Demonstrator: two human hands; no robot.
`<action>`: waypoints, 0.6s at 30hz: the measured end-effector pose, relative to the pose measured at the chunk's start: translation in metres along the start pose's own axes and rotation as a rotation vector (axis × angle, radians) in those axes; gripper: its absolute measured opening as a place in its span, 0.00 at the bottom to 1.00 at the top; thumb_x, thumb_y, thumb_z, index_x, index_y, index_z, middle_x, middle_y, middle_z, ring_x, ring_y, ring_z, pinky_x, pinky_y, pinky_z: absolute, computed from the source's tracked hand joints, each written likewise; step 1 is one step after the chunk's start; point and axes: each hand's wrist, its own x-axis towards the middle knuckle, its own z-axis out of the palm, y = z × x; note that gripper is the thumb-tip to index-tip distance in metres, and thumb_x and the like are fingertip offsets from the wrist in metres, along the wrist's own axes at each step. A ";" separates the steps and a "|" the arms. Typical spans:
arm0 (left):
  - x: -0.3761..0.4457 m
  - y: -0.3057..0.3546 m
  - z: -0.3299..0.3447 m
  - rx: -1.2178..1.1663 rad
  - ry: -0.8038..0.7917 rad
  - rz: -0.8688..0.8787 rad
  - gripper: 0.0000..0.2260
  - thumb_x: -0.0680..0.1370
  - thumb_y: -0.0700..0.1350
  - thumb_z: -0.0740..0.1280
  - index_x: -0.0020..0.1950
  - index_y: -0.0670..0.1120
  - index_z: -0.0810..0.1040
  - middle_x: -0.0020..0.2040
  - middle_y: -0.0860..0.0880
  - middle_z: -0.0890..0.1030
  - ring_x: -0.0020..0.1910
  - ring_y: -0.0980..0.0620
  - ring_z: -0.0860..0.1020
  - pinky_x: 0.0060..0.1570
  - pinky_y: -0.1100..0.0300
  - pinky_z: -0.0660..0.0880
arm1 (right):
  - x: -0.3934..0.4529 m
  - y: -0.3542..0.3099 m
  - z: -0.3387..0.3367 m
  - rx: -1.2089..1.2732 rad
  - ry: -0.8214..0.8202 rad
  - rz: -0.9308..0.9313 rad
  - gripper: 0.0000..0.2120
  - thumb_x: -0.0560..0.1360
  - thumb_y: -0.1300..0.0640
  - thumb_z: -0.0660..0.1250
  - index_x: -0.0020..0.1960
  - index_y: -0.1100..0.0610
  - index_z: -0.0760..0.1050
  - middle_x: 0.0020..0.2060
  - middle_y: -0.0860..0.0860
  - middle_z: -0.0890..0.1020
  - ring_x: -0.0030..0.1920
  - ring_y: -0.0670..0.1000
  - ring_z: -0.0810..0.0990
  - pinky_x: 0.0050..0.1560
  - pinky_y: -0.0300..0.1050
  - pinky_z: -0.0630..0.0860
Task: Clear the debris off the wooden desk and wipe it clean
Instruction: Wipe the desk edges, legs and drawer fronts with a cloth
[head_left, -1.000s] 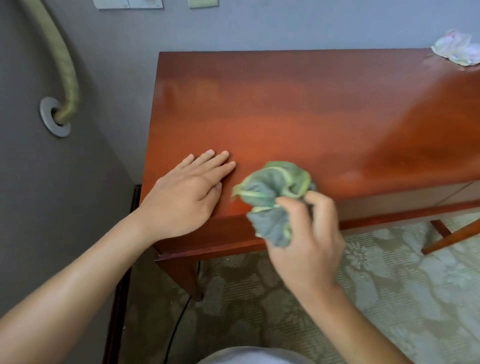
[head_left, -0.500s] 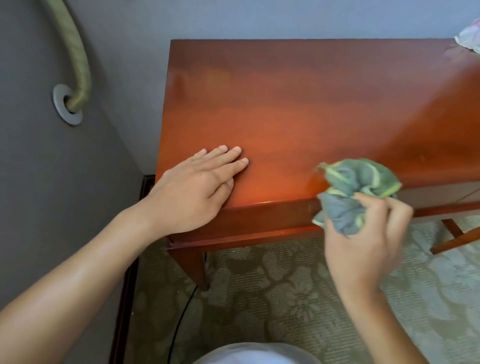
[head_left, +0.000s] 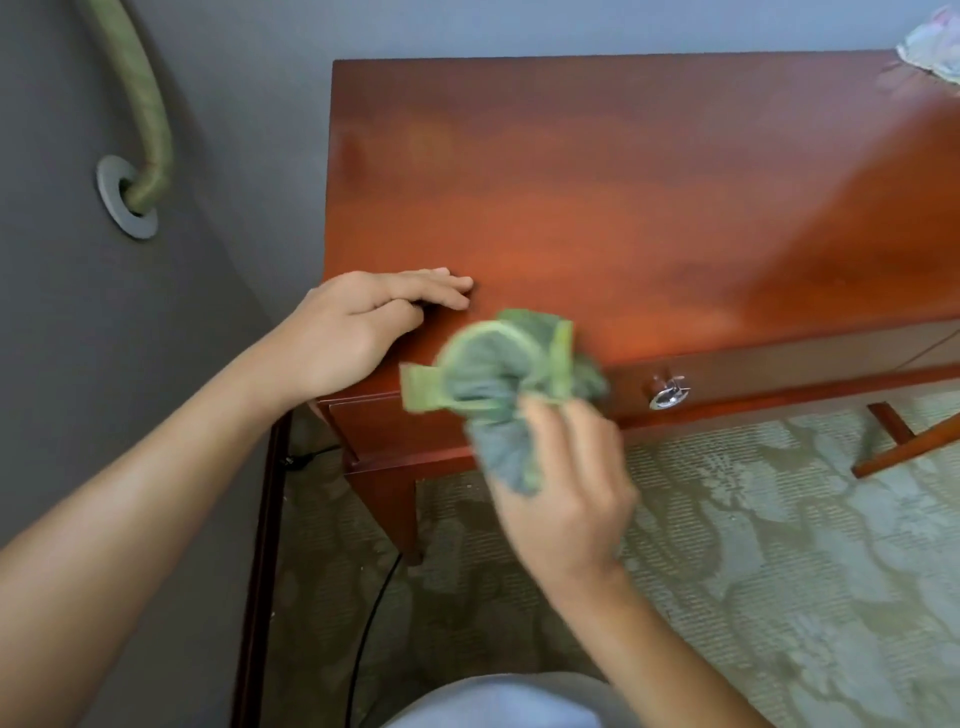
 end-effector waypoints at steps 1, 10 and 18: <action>0.000 0.001 0.001 0.014 0.001 -0.002 0.21 0.79 0.45 0.56 0.62 0.61 0.83 0.69 0.68 0.77 0.75 0.67 0.66 0.81 0.46 0.55 | -0.001 0.021 -0.008 -0.045 0.007 0.094 0.13 0.78 0.54 0.74 0.57 0.62 0.83 0.50 0.59 0.83 0.46 0.61 0.81 0.45 0.52 0.78; -0.001 0.002 0.002 -0.037 0.009 0.020 0.21 0.76 0.48 0.56 0.59 0.60 0.85 0.68 0.65 0.79 0.75 0.65 0.67 0.80 0.46 0.57 | -0.019 -0.047 0.013 0.143 -0.171 0.026 0.11 0.77 0.51 0.74 0.51 0.59 0.84 0.45 0.53 0.81 0.43 0.54 0.80 0.39 0.49 0.78; -0.005 0.003 0.002 0.091 0.017 0.055 0.21 0.77 0.46 0.60 0.63 0.63 0.83 0.70 0.67 0.76 0.76 0.68 0.65 0.81 0.49 0.56 | -0.003 -0.037 0.013 0.231 -0.208 0.007 0.10 0.74 0.49 0.76 0.54 0.49 0.84 0.45 0.48 0.82 0.44 0.53 0.83 0.36 0.48 0.78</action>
